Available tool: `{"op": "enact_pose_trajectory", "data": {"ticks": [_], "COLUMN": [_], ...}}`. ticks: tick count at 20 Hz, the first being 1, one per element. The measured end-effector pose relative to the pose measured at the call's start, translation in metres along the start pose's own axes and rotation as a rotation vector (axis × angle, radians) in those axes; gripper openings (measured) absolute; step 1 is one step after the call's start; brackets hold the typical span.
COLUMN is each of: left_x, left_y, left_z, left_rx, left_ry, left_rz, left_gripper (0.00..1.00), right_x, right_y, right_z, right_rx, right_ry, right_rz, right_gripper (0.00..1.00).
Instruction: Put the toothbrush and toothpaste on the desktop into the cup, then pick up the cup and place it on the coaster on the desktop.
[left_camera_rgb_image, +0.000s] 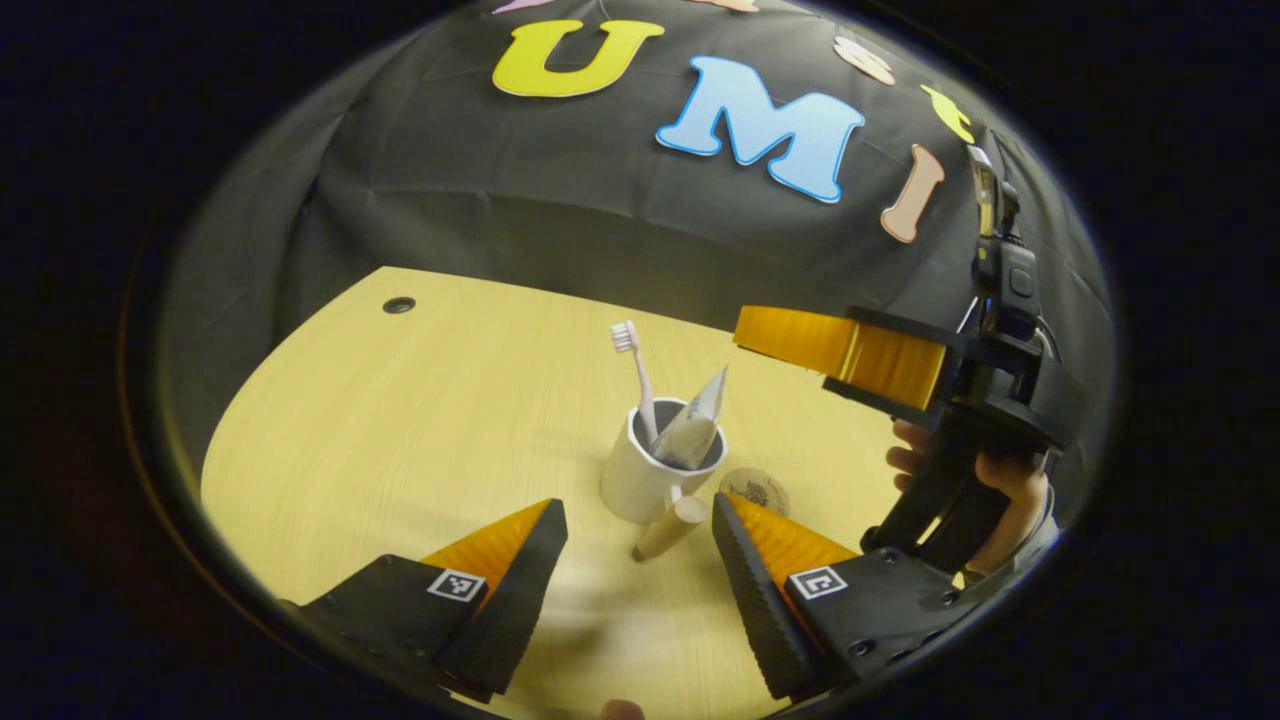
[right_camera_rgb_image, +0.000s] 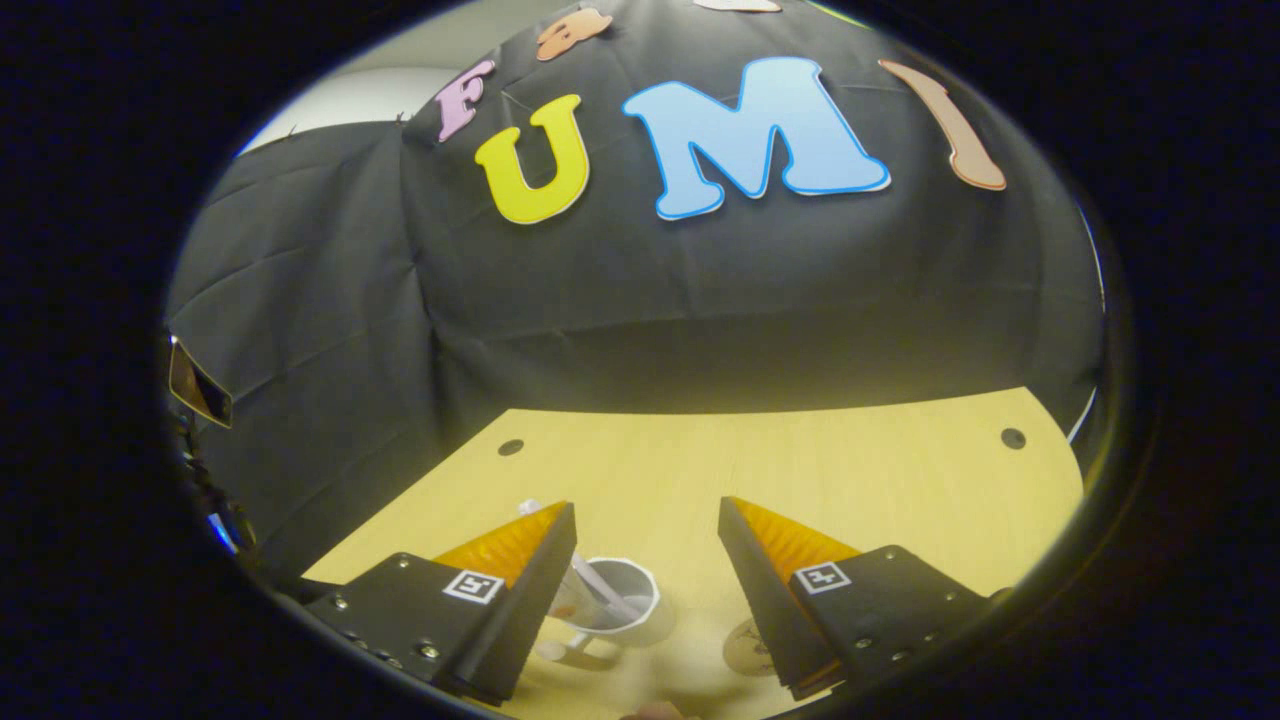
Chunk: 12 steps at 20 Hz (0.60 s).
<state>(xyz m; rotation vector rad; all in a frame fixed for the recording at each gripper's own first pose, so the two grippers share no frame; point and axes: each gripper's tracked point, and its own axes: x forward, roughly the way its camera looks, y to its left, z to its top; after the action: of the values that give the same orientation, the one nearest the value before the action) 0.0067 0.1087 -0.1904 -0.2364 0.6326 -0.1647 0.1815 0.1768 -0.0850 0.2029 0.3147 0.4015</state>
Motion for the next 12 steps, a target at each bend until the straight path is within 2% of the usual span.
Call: {"op": "enact_pose_trajectory", "data": {"ticks": [8, 12], "left_x": [0.015, 0.028], "left_y": [-0.014, -0.020], "left_z": [-0.011, -0.020], "left_rx": [0.022, 0.024], "left_ry": [0.059, 0.119], "left_rz": [0.001, -0.003], "left_gripper": [0.96, 0.95], "right_x": [-0.051, -0.078], "right_y": [-0.015, -0.035], "right_z": [0.024, 0.026], "right_rx": [0.017, 0.027], "right_ry": [-0.048, -0.051], "right_rz": [-0.040, -0.091], "right_gripper": [0.90, 0.90]}}
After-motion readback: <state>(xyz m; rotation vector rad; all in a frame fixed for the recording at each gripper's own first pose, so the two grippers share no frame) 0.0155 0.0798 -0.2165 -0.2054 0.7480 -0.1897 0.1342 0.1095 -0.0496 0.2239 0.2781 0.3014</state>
